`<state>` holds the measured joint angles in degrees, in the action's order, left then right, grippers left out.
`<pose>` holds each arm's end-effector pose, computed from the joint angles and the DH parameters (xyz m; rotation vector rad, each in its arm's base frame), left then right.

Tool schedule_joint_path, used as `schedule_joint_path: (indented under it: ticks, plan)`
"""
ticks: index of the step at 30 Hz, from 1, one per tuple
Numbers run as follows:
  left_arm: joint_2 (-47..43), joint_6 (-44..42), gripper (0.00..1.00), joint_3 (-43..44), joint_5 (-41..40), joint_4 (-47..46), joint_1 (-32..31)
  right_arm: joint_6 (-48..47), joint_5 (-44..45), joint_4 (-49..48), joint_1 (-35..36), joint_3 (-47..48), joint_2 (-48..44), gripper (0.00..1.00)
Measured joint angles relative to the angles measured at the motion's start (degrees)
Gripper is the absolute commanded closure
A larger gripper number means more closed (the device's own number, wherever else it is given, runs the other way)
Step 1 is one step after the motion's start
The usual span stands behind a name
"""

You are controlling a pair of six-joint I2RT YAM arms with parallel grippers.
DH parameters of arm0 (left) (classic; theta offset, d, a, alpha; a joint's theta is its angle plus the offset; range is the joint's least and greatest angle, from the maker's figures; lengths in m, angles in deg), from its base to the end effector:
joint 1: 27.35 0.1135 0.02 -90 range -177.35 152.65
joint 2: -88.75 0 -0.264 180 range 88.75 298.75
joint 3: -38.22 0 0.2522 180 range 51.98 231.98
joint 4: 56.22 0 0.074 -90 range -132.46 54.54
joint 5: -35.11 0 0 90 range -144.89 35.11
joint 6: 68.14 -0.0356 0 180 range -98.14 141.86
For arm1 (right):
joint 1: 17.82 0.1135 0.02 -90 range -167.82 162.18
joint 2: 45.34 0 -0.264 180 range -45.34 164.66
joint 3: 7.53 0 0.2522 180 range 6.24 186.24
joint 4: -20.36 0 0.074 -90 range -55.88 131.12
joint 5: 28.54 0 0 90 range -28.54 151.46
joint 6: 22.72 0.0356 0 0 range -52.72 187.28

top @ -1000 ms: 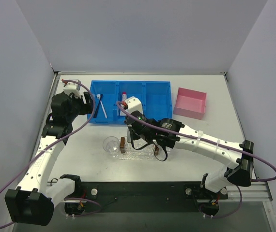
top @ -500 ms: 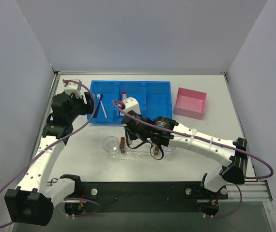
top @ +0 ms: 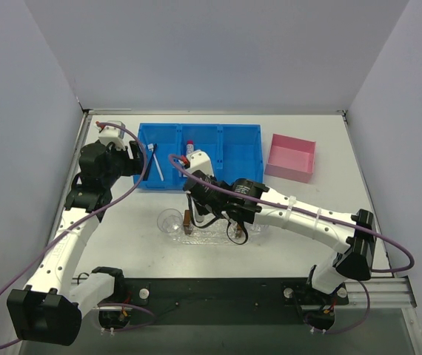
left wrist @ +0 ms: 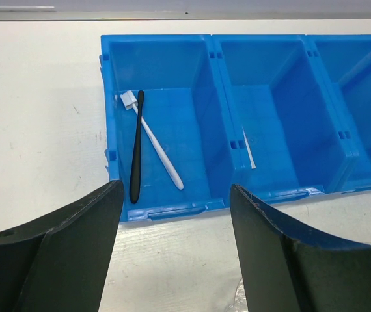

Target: Prepare toiletry sets of a toothbrush and toothpaste on the tray

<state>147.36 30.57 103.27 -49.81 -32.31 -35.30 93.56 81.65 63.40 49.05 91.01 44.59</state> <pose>0.2348 -0.0360 0.3343 0.0488 1.8836 -0.2828 0.1518 0.3241 0.3545 -0.5631 2.1108 0.5662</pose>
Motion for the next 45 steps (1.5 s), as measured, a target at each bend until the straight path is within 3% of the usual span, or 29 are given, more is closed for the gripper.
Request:
schedule_joint_path:
  ticks: [45]
  plan:
    - [0.0, -0.2, 0.23, 0.0, 0.0, 0.0, -0.3, 2.3, 2.1, 0.0, 0.7, 0.6, 6.9, 1.00]
